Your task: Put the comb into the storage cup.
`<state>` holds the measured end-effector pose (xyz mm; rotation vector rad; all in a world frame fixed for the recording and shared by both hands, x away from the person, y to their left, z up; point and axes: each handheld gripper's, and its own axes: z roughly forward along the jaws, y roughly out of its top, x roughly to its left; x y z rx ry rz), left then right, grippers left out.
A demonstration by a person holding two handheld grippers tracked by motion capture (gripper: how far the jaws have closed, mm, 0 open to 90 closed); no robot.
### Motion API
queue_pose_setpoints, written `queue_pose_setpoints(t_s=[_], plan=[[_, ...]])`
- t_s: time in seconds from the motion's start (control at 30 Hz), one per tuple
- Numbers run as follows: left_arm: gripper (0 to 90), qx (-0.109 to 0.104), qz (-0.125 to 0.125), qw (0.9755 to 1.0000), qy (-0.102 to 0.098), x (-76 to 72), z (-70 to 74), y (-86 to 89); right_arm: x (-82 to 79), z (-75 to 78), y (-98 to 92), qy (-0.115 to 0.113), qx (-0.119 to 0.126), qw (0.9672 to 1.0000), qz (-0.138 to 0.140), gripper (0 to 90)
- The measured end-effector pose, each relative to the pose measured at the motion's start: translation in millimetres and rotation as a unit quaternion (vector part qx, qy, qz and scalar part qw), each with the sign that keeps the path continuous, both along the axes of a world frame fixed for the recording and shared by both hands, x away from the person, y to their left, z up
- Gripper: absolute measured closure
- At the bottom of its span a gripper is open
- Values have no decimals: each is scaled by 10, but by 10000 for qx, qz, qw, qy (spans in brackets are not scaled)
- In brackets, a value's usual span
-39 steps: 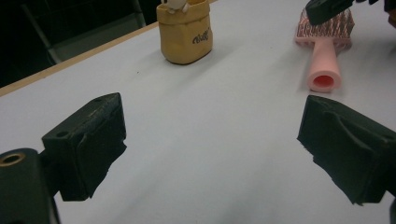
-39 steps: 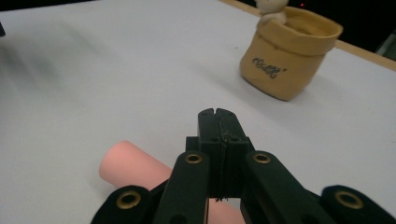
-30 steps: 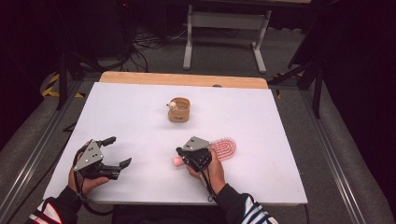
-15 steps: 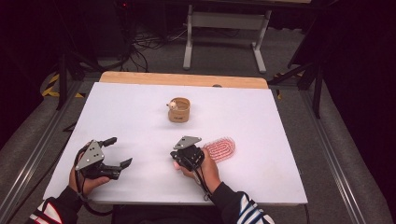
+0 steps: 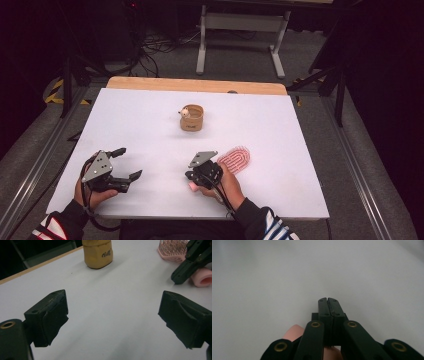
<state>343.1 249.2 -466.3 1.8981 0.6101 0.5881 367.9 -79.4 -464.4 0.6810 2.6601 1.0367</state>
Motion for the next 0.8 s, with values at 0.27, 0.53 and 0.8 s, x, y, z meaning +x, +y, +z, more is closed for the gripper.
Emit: queue_pose_setpoints(t_s=[0.27, 0.53, 0.8], plan=[[100, -20, 6, 10000, 17, 0, 1, 10, -170, 40, -206, 102, -191, 9990, 395, 900], [102, 27, 16, 10000, 55, 10, -9, -4, -280, 41, -566, 111, -179, 9982, 569, 899], [103, 90, -7, 9999, 98, 19, -21, -39, -323, 42, -950, 166, -114, 9979, 619, 900]])
